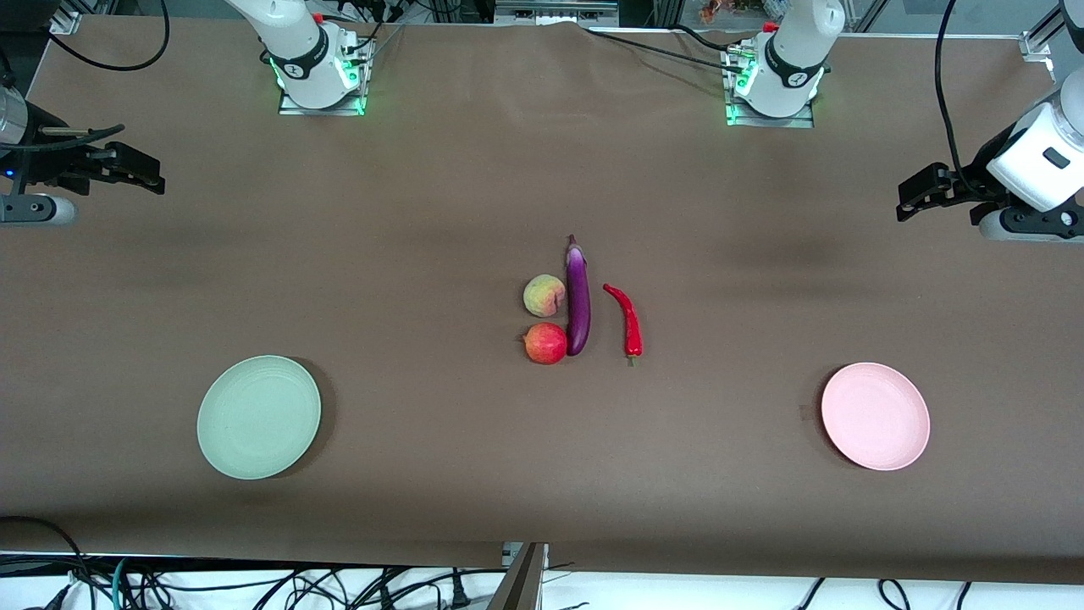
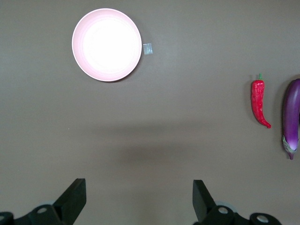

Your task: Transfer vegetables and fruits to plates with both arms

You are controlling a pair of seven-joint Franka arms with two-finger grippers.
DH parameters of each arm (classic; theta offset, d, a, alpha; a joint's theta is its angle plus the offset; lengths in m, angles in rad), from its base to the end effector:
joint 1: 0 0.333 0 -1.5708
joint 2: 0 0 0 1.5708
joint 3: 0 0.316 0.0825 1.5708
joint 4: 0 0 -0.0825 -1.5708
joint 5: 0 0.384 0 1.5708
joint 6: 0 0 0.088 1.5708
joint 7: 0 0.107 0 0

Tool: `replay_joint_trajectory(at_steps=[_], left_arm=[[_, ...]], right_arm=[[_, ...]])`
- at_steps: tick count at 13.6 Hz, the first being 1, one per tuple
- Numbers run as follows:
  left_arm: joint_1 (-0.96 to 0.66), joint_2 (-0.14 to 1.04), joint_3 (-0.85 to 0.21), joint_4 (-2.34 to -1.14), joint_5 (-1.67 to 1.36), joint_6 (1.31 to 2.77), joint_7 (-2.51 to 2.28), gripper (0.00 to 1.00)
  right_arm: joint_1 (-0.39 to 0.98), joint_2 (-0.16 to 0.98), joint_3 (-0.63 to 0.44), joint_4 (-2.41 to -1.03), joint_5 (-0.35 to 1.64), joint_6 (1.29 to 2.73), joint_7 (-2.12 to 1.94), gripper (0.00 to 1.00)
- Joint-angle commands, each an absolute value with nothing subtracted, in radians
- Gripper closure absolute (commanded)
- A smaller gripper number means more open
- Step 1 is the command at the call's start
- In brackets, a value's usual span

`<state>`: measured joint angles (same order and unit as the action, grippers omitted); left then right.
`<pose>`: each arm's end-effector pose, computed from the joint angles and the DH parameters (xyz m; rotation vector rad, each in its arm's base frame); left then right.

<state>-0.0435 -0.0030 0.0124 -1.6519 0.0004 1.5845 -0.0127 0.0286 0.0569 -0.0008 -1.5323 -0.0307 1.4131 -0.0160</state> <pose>0.5515 -0.0171 0.5891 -3.1381 0.0289 0.1010 0.5536 0.0117 0.5985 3.0972 0.0645 -0.2732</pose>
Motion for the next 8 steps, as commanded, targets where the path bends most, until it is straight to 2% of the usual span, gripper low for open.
replay_joint_trajectory(at_steps=[1, 8], left_arm=[[-0.046, 0.012, 0.012, -1.623, 0.002, 1.577, -0.017, 0.00], [-0.048, 0.012, 0.011, -1.623, 0.002, 1.577, -0.017, 0.00]], right_arm=[[0.025, 0.057, 0.003, -1.525, -0.014, 1.416, -0.017, 0.00], [0.023, 0.067, 0.002, -1.523, -0.014, 1.414, -0.015, 0.00]])
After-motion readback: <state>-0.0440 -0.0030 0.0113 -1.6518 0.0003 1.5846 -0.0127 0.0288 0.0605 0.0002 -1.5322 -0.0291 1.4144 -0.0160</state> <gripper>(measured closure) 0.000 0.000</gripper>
